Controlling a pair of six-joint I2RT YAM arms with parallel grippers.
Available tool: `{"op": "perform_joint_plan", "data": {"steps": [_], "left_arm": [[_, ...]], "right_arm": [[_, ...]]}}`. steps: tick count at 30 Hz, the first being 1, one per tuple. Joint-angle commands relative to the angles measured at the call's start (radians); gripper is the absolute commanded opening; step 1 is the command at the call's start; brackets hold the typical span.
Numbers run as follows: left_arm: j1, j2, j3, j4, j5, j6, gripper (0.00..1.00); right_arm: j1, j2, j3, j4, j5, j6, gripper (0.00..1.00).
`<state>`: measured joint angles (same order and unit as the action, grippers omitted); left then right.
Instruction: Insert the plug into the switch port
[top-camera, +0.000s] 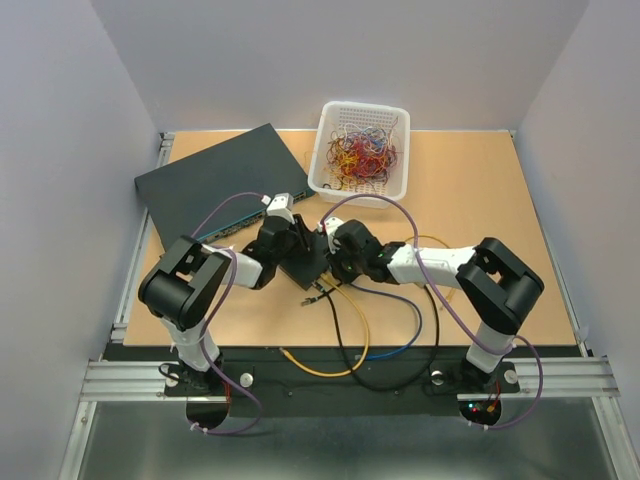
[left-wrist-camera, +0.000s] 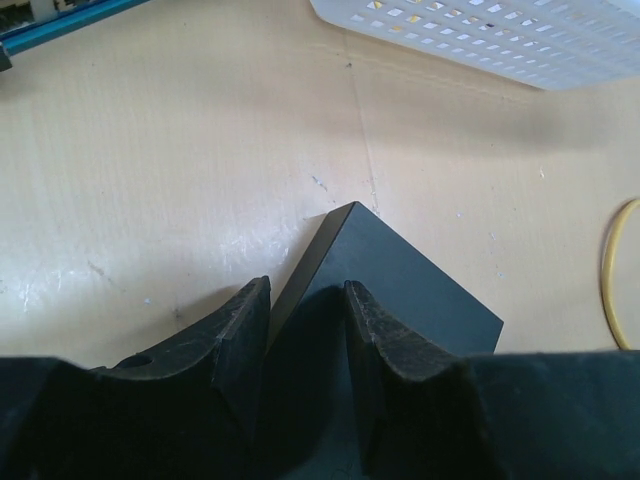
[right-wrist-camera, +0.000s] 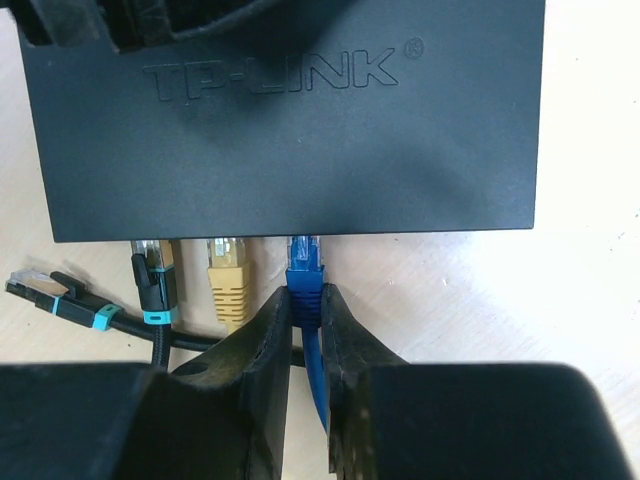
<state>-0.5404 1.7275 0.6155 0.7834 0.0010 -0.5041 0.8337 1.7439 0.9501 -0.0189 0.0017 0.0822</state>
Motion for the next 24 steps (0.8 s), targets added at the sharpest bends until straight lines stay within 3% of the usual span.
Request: {"op": "perform_joint_plan", "data": {"steps": [1, 11, 24], "left_arm": [[-0.058, -0.013, -0.08, -0.098, 0.116, -0.053, 0.44], [-0.067, -0.068, -0.161, -0.058, 0.131, -0.097, 0.44], [-0.089, -0.095, -0.26, 0.039, 0.172, -0.152, 0.44]], "right_arm": [[0.008, -0.037, 0.016, 0.204, 0.017, 0.002, 0.0], [0.008, -0.015, 0.047, 0.26, 0.003, -0.005, 0.0], [0.025, 0.1, 0.18, 0.407, -0.172, -0.041, 0.0]]}}
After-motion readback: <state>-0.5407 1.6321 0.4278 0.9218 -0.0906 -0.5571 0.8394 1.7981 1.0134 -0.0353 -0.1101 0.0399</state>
